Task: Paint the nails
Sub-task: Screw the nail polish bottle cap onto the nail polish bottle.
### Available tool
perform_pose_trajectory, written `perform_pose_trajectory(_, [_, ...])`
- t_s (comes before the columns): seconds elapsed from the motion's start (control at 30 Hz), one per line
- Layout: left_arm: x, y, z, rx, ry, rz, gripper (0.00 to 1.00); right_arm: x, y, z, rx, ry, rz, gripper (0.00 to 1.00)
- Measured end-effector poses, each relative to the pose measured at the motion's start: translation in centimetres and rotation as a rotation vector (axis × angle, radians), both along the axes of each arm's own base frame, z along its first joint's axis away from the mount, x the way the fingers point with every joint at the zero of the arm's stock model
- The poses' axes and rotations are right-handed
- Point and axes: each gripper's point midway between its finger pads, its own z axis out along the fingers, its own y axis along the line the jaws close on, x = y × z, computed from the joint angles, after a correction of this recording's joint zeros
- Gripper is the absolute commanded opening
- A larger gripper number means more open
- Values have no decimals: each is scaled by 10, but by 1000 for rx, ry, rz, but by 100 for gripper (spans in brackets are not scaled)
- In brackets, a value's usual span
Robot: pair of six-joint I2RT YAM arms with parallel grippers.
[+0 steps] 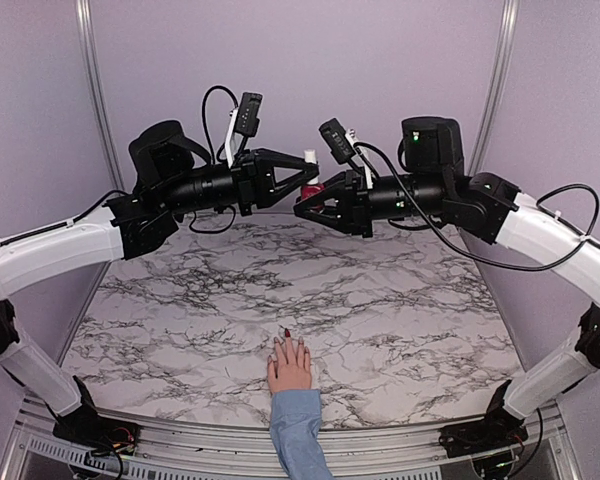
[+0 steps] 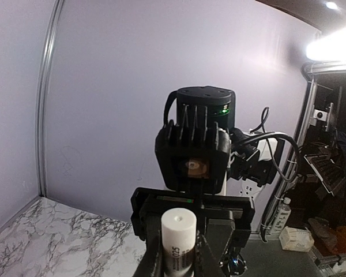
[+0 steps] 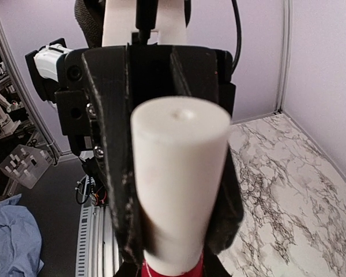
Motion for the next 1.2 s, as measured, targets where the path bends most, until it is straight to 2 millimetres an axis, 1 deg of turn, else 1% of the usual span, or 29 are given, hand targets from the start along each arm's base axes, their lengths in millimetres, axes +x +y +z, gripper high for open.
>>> perform_pose_trajectory(0.13, [-16, 2, 7, -20, -26, -96, 0, -17, 2, 7, 32, -1, 100, 0])
perform_pose_trajectory(0.3, [-32, 4, 12, -41, -45, -187, 0, -33, 3, 13, 60, -1, 198, 0])
perform_pose_trajectory(0.47, [-35, 5, 14, -49, -45, -216, 0, -39, 3, 13, 70, -4, 231, 0])
perform_pose_trajectory(0.5, [-35, 6, 14, -48, -43, -216, 1, -38, 4, 12, 71, -5, 232, 0])
perform_pose_trajectory(0.6, [-31, 7, 10, -42, -38, -209, 15, -37, 5, 9, 72, -5, 231, 0])
perform_pose_trajectory(0.63, [-30, 8, 8, -39, -35, -206, 23, -37, 5, 7, 70, -4, 228, 0])
perform_pose_trajectory(0.67, [-28, 8, 6, -37, -30, -198, 28, -35, 5, 5, 67, -3, 220, 0])
perform_pose_trajectory(0.73, [-25, 10, 4, -34, -20, -175, 38, -32, 6, 2, 63, -9, 205, 0])
perform_pose_trajectory(0.77, [-21, 11, 1, -31, -3, -155, 41, -30, 6, 2, 61, -14, 195, 0])
perform_pose_trajectory(1.0, [5, 25, -8, -28, 31, -18, 51, -10, 7, -3, 38, -42, 75, 0])
perform_pose_trajectory(1.1, [18, 28, -12, -26, 49, 55, 51, 4, 5, -7, 15, -50, -9, 0])
perform_pose_trajectory(1.2, [31, 31, -16, -16, 64, 141, 50, 21, 2, -16, -21, -44, -110, 0])
